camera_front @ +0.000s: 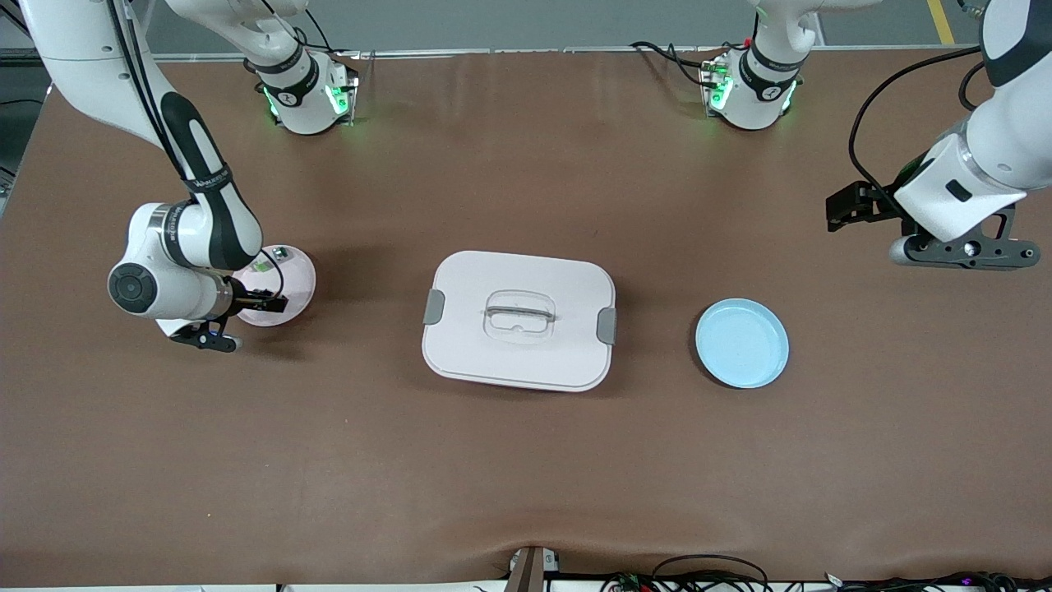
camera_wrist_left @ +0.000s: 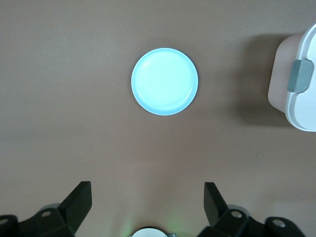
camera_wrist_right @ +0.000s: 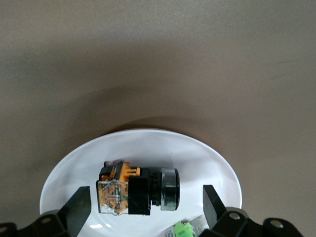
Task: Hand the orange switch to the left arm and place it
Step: 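Lift the switch with the right gripper while the left gripper approaches, then carry the switch over the box while the left gripper reaches it, then close the left gripper on the switch and open the right gripper, then carry the switch to the blue plate while the right gripper withdraws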
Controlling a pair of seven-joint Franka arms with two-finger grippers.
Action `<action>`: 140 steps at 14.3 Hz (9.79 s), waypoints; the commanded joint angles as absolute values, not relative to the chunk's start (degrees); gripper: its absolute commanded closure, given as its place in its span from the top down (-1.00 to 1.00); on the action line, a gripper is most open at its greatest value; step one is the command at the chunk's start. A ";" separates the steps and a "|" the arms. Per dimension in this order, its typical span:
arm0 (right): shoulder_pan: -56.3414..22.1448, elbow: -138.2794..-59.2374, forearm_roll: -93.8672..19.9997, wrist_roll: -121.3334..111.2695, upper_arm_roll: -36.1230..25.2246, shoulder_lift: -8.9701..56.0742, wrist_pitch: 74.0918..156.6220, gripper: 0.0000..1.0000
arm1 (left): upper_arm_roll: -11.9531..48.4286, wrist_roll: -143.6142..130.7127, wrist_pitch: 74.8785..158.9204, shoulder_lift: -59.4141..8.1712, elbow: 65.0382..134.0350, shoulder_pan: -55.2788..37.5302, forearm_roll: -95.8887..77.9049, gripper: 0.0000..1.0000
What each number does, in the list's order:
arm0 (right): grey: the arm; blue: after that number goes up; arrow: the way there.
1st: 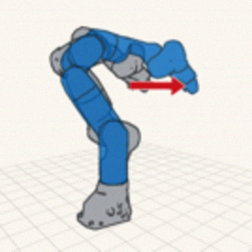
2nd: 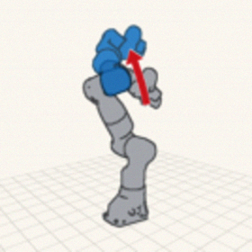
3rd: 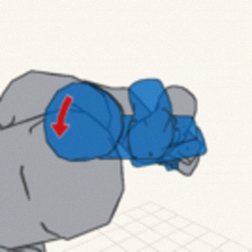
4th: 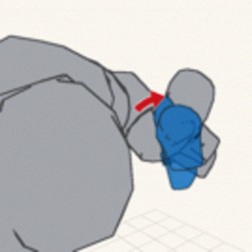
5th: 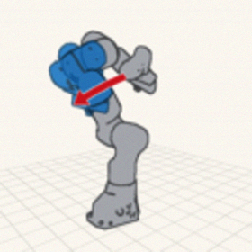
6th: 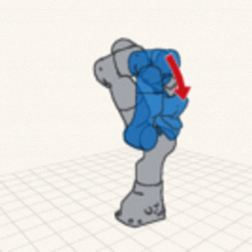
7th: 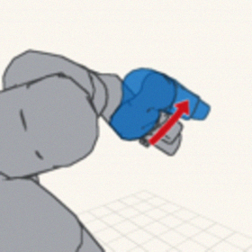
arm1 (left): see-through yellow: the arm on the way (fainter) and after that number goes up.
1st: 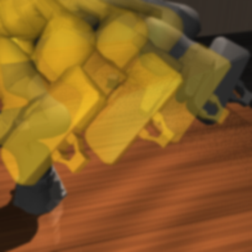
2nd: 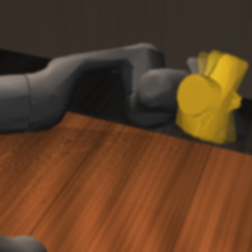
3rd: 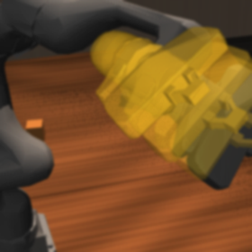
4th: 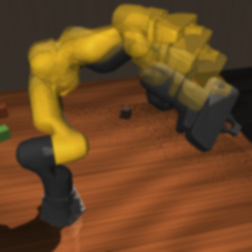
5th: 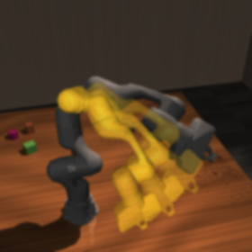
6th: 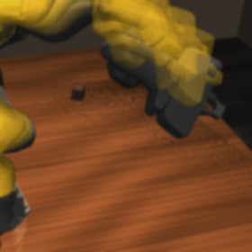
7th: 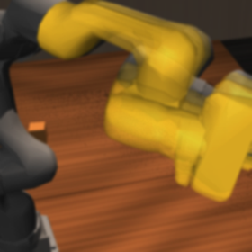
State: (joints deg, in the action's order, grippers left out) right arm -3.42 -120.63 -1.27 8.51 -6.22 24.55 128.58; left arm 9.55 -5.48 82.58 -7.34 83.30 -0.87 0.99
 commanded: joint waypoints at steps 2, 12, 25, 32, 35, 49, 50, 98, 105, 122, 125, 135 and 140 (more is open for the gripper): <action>-3.43 -120.41 -2.37 9.14 -5.98 25.58 129.02 1.00 | 9.23 -5.18 82.62 -10.28 81.13 -0.87 1.14 1.00; -3.78 -122.61 -2.37 9.14 -5.98 25.58 131.75 1.00 | 9.40 -4.92 82.53 -10.37 81.04 -0.62 0.35 1.00; -3.87 -122.26 -2.37 8.35 -5.98 22.25 125.70 -0.30 | 9.93 -5.54 82.53 -12.13 81.04 -2.81 -9.31 1.00; -9.04 -121.29 -2.37 17.98 -5.89 11.53 112.60 -0.27 | 9.93 -10.55 82.62 -12.48 80.95 -4.74 -9.58 1.00; -12.91 -117.79 -5.78 26.34 -5.63 9.23 104.62 -0.28 | 10.02 -10.37 82.62 -12.31 80.77 -4.83 -13.34 1.00; -26.09 -94.94 -33.29 62.81 -5.62 11.77 92.45 -0.27 | 18.71 -9.58 90.51 -6.86 81.47 -4.22 -25.84 1.00; -27.15 -94.31 -35.22 65.97 -5.62 12.21 94.46 -0.27 | 19.42 -9.58 91.92 -6.59 82.95 -4.13 -25.84 1.00; -40.52 -89.12 -52.47 86.66 -5.62 19.86 120.67 -0.16 | 31.82 -10.46 141.50 -10.99 107.31 -7.56 -50.80 -1.00; -40.52 -89.12 -52.21 86.31 -5.62 19.86 120.67 1.00 | 31.64 -10.63 141.07 -10.37 107.49 -6.68 -45.46 -1.00; -32.17 -94.02 -37.82 71.49 -6.59 5.29 100.03 1.00 | 31.46 -6.34 124.11 -12.82 108.02 9.57 -6.36 -1.00; -31.99 -100.62 -27.12 60.25 -6.50 -0.69 99.32 1.00 | 31.38 0.67 123.40 -14.76 108.54 11.07 -0.99 -1.00; -19.80 -111.88 -10.82 22.63 -6.50 -10.54 97.39 1.00 | 31.55 25.12 126.99 -26.00 110.65 16.52 25.03 -1.00; -9.42 -111.53 -7.30 7.14 -6.50 -10.99 95.54 1.00 | 31.55 30.93 129.37 -30.23 111.70 17.14 31.27 -1.00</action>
